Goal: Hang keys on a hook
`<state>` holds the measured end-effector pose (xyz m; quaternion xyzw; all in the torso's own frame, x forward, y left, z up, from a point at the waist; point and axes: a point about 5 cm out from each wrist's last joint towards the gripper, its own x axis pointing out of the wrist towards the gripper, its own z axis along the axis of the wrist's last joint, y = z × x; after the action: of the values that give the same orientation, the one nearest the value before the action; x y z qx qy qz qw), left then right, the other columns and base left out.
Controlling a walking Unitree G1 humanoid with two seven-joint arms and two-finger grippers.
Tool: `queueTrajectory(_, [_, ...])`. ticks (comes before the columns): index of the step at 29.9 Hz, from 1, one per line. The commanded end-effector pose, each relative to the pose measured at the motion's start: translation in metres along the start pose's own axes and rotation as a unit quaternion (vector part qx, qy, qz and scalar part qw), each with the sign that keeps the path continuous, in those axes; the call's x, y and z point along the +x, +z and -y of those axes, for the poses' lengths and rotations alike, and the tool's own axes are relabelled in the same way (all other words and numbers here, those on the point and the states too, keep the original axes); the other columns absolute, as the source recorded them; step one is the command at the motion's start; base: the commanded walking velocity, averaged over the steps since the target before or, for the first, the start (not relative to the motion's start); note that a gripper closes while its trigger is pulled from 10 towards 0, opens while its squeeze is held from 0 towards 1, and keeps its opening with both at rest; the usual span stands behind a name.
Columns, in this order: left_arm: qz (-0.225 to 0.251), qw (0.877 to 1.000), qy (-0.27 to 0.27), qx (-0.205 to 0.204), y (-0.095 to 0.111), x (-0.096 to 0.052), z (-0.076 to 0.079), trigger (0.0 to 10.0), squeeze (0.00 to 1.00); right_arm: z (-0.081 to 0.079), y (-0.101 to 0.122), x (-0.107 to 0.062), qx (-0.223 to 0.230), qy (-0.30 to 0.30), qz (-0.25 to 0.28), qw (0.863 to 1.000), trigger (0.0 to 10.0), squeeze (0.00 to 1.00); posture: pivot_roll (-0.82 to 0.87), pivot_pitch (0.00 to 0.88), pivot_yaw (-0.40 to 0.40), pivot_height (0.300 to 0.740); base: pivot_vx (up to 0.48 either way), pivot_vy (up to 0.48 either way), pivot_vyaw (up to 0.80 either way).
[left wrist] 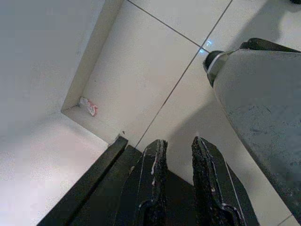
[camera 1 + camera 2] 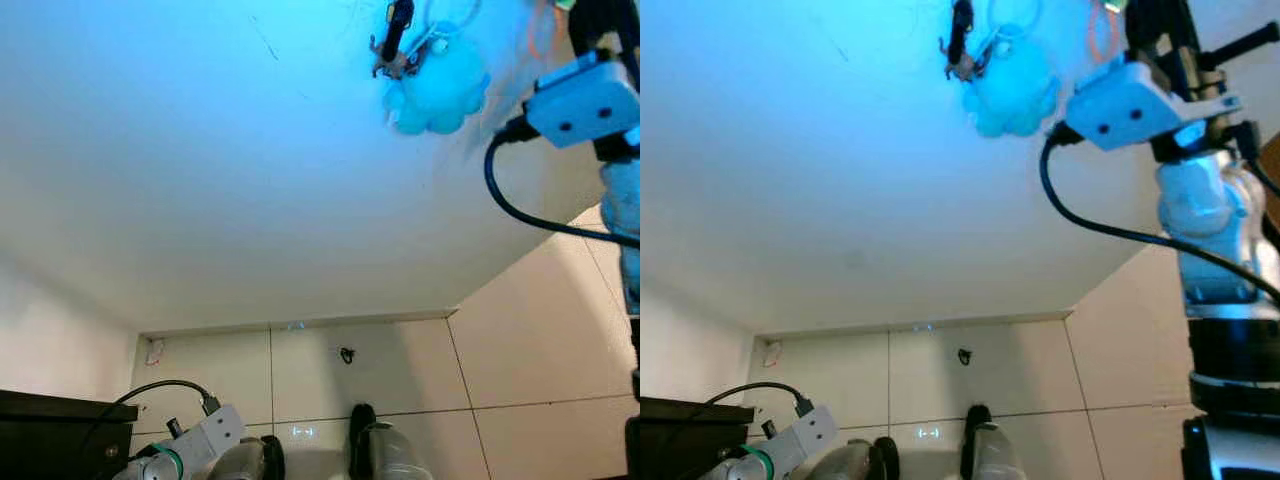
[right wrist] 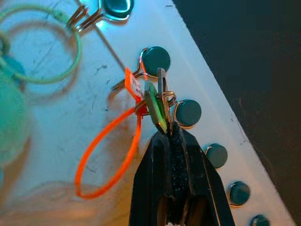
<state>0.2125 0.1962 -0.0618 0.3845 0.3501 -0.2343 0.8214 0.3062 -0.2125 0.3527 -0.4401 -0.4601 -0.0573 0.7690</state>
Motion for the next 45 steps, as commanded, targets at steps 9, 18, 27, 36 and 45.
queueTrajectory(9, [-0.019,1.0,-0.02,0.011,-0.012,-0.003,0.008,10.0,0.0,-0.01,0.015,0.001,0.276,0.0,-0.01,0.961,10.0,0.0,-0.17,0.226,0.107,0.74,0.0,0.0,0.0])
queueTrajectory(18, [-0.021,1.0,-0.018,0.007,-0.012,-0.003,0.008,10.0,0.0,-0.039,0.033,0.003,0.414,0.067,0.004,0.908,10.0,0.0,-0.16,0.228,0.102,0.74,0.0,0.0,0.0])
queueTrajectory(27, [-0.022,1.0,-0.017,0.002,-0.012,-0.003,0.009,10.0,0.0,-0.011,0.037,0.009,0.453,0.04,0.032,0.89,10.0,0.0,-0.16,0.228,0.1,0.74,0.0,0.0,0.0])
queueTrajectory(36, [-0.021,1.0,-0.019,0.007,-0.011,-0.003,0.009,10.0,0.0,0.028,0.022,0.004,0.38,-0.009,0.013,0.925,10.0,0.0,-0.17,0.233,0.103,0.74,0.0,0.0,0.0])
queueTrajectory(45, [-0.02,1.0,-0.021,0.011,-0.011,-0.003,0.008,10.0,0.0,0.031,0.008,0.008,0.28,-0.011,-0.038,0.959,10.0,0.0,-0.18,0.232,0.11,0.74,0.0,0.0,0.0])
